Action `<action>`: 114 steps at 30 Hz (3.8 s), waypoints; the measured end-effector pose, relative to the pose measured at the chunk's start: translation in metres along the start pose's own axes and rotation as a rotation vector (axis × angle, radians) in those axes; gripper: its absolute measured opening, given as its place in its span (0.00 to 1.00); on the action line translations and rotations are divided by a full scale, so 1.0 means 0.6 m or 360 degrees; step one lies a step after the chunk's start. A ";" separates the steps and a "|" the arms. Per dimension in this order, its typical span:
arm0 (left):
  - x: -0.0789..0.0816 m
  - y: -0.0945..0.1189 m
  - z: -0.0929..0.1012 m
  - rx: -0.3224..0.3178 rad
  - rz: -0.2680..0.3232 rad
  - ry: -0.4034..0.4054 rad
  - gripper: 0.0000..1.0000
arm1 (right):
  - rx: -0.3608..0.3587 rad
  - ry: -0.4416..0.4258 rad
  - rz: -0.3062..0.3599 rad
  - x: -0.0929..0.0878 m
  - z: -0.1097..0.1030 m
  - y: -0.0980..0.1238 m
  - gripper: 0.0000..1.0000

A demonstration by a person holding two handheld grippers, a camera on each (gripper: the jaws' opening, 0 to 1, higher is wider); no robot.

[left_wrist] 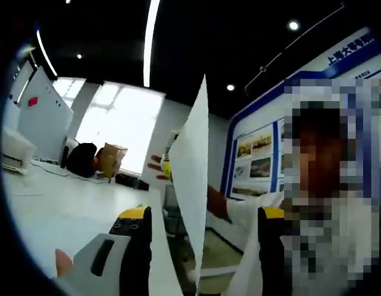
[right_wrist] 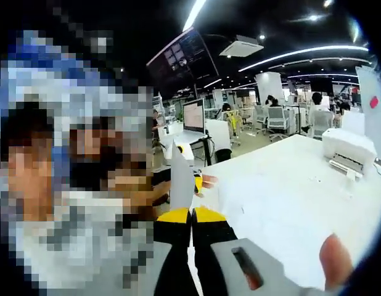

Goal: Organize the stack of printing papers by aligning and flattening the scattered papers on the table

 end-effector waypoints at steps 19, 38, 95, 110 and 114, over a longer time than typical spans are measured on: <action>0.001 0.023 -0.014 0.0202 0.0039 0.0007 0.67 | 0.0047 -0.0024 -0.0001 0.037 0.028 -0.055 0.00; 0.023 0.051 -0.025 0.0314 0.0132 0.0016 0.60 | 0.0129 -0.0029 0.0094 0.058 0.032 -0.104 0.00; 0.014 0.052 -0.043 0.0389 0.0135 0.0079 0.20 | 0.0166 -0.0048 0.0145 0.047 0.032 -0.127 0.00; 0.011 0.055 -0.046 0.0408 0.0131 0.0085 0.19 | 0.0164 -0.0056 0.0159 0.049 0.038 -0.123 0.00; 0.013 0.056 -0.047 0.0438 0.0153 0.0061 0.20 | 0.0162 -0.0048 0.0192 0.050 0.040 -0.118 0.00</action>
Point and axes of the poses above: the point that each gripper's makers call its tool centre point, and the gripper's own axes: y roughly backward along the fingers, z roughly to its right, x roughly out of its top, the point moved 6 cm from there along y, roughly backward along the fingers, and after that the axes turned 5 degrees about y, right-handed, at the moved point
